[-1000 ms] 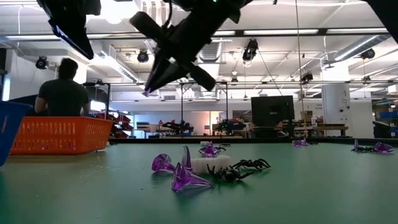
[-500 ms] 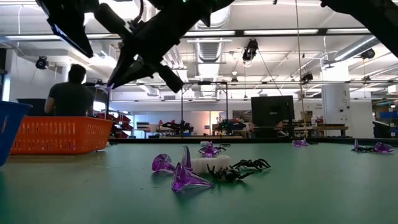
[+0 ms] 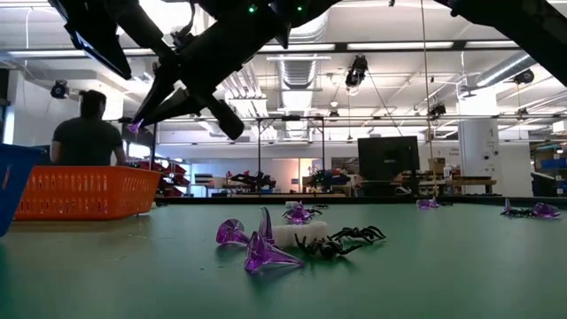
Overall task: Sort Halloween decoration
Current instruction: Put the violet witch hat toy into the orange bin
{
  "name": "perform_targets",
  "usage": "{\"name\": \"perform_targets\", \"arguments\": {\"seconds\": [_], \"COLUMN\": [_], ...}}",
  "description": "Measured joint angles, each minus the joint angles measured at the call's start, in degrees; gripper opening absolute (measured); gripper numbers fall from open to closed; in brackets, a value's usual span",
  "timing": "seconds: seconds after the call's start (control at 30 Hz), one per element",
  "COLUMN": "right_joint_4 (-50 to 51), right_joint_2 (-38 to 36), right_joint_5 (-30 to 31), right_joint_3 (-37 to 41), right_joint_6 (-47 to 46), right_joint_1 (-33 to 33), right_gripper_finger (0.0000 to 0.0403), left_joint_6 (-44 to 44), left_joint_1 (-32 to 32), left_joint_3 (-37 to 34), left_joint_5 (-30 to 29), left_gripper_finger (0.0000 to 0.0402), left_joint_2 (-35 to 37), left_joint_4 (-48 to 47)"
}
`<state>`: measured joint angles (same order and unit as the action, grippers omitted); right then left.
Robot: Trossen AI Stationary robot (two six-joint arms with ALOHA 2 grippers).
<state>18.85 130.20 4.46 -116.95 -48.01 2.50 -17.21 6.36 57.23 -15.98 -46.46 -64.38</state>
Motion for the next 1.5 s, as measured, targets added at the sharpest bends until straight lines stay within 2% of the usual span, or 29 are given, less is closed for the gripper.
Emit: {"name": "perform_targets", "arguments": {"seconds": [0.7, 1.5], "right_joint_4": [-2.9, -3.3], "right_joint_2": [2.6, 2.5], "right_joint_5": [-3.4, -3.0], "right_joint_3": [0.1, 2.6], "right_joint_6": [-2.1, -3.0], "right_joint_1": [0.6, 0.6], "right_gripper_finger": [0.0009, 0.0009], "left_joint_6": [0.0, 0.0], "left_joint_1": [0.0, 0.0], "left_joint_3": [0.0, 0.0], "left_joint_5": [0.0, 0.1], "left_gripper_finger": [0.0098, 0.0098], "left_joint_2": [0.1, 0.0], "left_joint_4": [0.1, 0.9]}}
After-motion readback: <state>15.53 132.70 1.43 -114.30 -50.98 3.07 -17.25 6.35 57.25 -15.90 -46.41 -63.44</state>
